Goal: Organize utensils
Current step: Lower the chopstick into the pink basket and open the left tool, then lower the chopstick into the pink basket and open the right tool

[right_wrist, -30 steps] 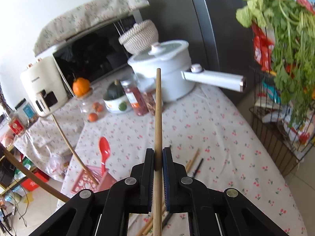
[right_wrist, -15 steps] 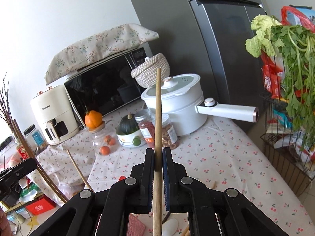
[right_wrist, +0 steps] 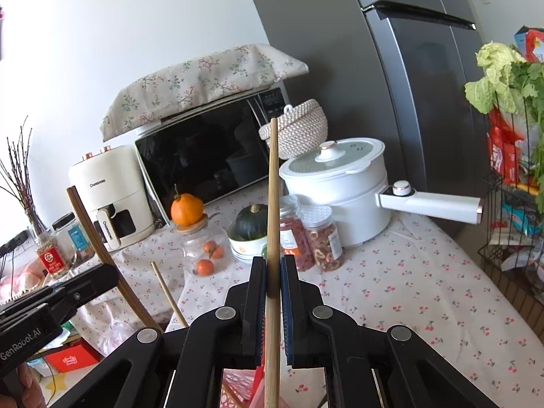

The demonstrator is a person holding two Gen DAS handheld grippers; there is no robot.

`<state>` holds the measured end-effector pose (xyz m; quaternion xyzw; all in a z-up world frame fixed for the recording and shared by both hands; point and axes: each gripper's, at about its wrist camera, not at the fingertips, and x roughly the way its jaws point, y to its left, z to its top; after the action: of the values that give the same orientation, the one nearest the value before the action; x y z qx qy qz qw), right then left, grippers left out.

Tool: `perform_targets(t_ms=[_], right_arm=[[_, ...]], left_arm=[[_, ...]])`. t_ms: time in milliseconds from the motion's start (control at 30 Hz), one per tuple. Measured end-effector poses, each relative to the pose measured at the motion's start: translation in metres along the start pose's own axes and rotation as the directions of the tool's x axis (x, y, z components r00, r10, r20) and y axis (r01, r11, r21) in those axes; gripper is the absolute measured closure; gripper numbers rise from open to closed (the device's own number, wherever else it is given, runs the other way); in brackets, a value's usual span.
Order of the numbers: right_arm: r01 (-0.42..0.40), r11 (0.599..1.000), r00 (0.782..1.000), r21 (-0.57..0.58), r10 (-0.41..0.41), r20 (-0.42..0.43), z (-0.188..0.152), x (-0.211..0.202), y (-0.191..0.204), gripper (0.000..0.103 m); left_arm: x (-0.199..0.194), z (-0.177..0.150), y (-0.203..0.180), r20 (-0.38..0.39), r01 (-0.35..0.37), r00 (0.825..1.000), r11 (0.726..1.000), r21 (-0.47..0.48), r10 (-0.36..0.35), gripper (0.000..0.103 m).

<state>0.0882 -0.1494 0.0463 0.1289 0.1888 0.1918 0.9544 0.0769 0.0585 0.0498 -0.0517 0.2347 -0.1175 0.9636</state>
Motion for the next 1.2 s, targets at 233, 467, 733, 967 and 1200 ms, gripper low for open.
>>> perform_targets(t_ms=[233, 467, 733, 967, 1200], right_arm=[[0.010, 1.000, 0.999, 0.010, -0.010, 0.043, -0.003, 0.008, 0.013, 0.096], [0.045, 0.999, 0.996, 0.030, -0.048, 0.079, -0.009, 0.023, 0.030, 0.096], [0.141, 0.989, 0.983, -0.045, -0.134, 0.128, -0.025, 0.048, 0.059, 0.096], [0.226, 0.968, 0.966, -0.114, -0.207, 0.156, -0.043, 0.066, 0.074, 0.096], [0.216, 0.965, 0.973, -0.151, -0.200, 0.117, -0.057, 0.067, 0.072, 0.093]], left_arm=[[0.032, -0.014, 0.010, -0.147, 0.012, 0.989, 0.999, -0.042, -0.018, 0.095], [0.020, -0.017, 0.027, -0.202, -0.051, 0.979, 0.990, -0.131, 0.023, 0.017], [0.015, -0.040, 0.064, -0.355, -0.159, 0.931, 0.968, -0.195, 0.081, 0.015], [0.016, -0.049, 0.076, -0.393, -0.169, 0.916, 0.962, -0.212, 0.075, 0.015], [0.014, -0.050, 0.078, -0.400, -0.180, 0.913, 0.961, -0.209, 0.084, 0.015]])
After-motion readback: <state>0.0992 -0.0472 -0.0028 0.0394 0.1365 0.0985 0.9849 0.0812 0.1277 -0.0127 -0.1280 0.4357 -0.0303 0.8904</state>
